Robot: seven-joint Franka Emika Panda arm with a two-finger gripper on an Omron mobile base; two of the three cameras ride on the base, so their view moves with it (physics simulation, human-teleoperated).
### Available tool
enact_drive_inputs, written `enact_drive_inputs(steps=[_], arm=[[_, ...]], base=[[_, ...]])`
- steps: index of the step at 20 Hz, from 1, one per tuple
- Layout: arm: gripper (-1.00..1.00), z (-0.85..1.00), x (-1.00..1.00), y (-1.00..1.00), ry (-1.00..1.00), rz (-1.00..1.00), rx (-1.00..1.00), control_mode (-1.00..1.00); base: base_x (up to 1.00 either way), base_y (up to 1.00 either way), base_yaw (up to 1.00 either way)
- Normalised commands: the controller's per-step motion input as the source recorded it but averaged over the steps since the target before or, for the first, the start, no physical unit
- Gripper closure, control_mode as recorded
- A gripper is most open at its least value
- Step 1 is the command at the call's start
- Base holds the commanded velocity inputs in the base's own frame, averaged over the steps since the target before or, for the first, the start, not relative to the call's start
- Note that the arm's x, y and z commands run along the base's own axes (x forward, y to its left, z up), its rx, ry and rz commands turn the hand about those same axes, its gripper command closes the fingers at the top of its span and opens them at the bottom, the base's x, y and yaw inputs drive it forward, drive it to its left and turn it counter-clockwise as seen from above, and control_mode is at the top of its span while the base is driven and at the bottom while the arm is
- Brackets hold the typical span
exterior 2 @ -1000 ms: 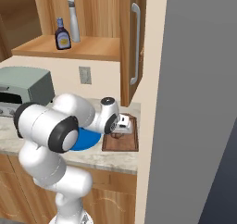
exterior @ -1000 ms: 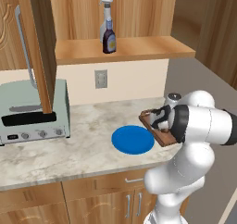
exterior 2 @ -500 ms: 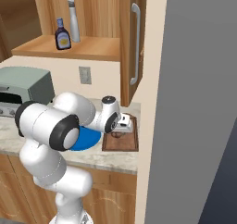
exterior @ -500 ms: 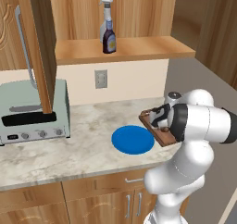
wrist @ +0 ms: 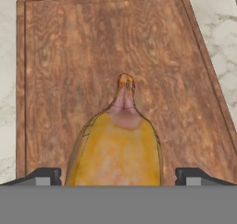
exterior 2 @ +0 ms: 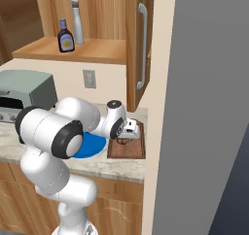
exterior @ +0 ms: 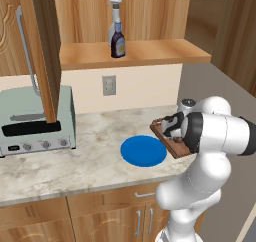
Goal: Pick the chicken drumstick from the plate and place it on the cutting board. Then pick the condiment bottle from the cabinet and place it next to the cutting board.
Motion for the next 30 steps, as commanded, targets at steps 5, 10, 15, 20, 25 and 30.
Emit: enact_drive_inputs(steps=[5,10,15,20,25,30], arm=[[-1.0,0.09,0.0,0.0,0.0,0.0,0.0,-1.0],[-1.0,0.09,-0.02,0.0,0.0,0.0,0.0,-1.0],[-1.0,0.11,-0.02,0.0,0.0,0.0,0.0,-1.0],[-1.0,0.15,-0.08,0.0,0.0,0.0,0.0,-1.0],[-1.0,0.13,-0.15,0.01,-0.01,0.0,0.0,-1.0],[-1.0,0.09,-0.12,0.04,-0.01,0.0,-0.01,-1.0]], base=[[0.0,0.0,0.0],[0.0,0.0,0.0],[0.0,0.0,0.0],[0.0,0.0,0.0],[0.0,0.0,0.0],[0.0,0.0,0.0]])
